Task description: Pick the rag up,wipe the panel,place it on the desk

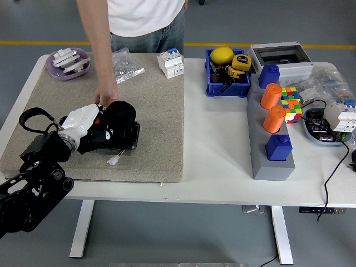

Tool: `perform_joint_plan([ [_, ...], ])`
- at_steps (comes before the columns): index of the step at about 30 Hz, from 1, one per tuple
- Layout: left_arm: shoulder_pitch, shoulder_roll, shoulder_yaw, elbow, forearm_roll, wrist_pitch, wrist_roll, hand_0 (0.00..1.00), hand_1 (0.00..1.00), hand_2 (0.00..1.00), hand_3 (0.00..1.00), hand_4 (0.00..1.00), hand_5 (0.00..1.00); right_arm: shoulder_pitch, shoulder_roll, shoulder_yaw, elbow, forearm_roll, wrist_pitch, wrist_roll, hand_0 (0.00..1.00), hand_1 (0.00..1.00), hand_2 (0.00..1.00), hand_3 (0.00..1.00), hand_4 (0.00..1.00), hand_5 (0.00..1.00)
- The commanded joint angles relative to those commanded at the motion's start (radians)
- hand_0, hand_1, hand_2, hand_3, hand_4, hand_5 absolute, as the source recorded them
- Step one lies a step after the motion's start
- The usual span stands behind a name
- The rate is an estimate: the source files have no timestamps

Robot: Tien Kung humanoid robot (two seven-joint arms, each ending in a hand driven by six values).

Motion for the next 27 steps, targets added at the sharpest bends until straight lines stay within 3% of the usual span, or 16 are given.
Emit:
perform_joint_plan([
  [14,0.029,0.057,-0.070,0.020,0.028,-0.013,0.016,0.250,0.304,0.548,0.460,0.086,0.002,-0.002,-0.001,0.012,0.002,-0.017,-0.001,0.000,0.734,0.662,0.694,0.709,0.998,0.620],
  [27,0.039,0.084,-0.132,0.048,0.057,-0.017,0.028,0.248,0.305,0.542,0.461,0.088,0.002,-0.002,-0.002,0.020,0.004,-0.028,-0.001,-0.001,0.736,0.662,0.694,0.718,0.998,0.627],
])
